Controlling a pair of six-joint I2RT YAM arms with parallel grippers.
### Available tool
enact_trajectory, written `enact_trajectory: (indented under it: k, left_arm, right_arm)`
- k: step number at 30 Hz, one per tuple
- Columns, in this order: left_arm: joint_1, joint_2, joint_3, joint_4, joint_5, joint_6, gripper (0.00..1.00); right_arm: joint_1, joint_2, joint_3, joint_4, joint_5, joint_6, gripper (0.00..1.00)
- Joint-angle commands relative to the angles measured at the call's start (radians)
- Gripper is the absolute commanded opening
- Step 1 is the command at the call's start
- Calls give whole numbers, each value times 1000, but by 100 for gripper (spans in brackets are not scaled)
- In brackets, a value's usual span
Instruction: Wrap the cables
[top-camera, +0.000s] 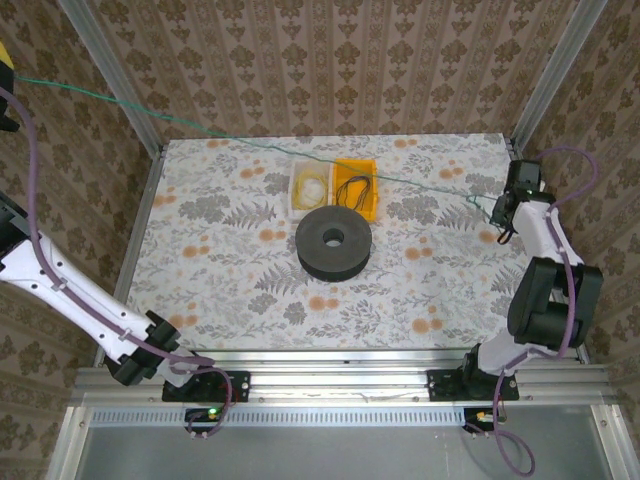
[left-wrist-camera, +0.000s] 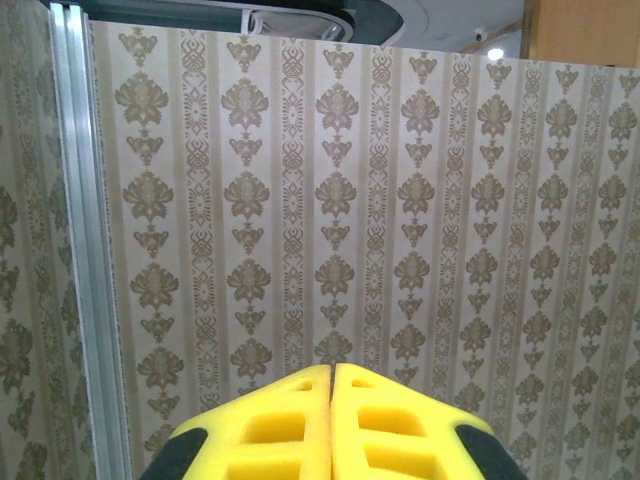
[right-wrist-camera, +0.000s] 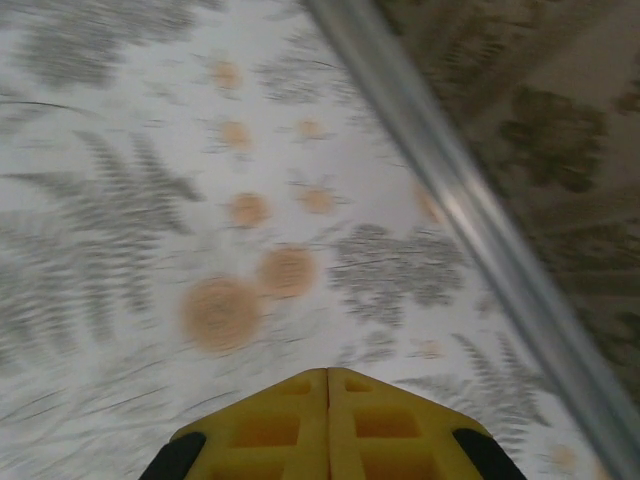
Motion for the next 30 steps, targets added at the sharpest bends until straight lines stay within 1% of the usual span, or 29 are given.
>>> enact_trajectory:
  k: [1, 5, 13, 19, 23, 26, 30]
  left_arm:
    - [52, 56, 20, 26, -214, 26, 0]
    - [66, 65, 33, 29, -215, 18, 0]
    - [91, 88, 67, 33, -222, 14, 0]
    - [109, 97, 84, 26, -222, 20, 0]
    - [110, 105, 99, 21, -224, 27, 0]
    - [117, 118, 126, 2, -234, 45, 0]
    - [141, 128, 146, 7, -239, 36, 0]
  right_arm:
    - [-62, 102, 18, -30, 374, 24, 0]
    - [-82, 159, 63, -31, 355, 20, 0]
    - [-138, 253, 98, -22, 310, 26, 0]
    - [-148, 289, 130, -29, 303, 28, 0]
    - [-150, 263, 129, -13, 297, 20, 0]
    - [-175, 287, 159, -35, 290, 26, 0]
    - [-214, 323, 174, -39, 284, 46, 0]
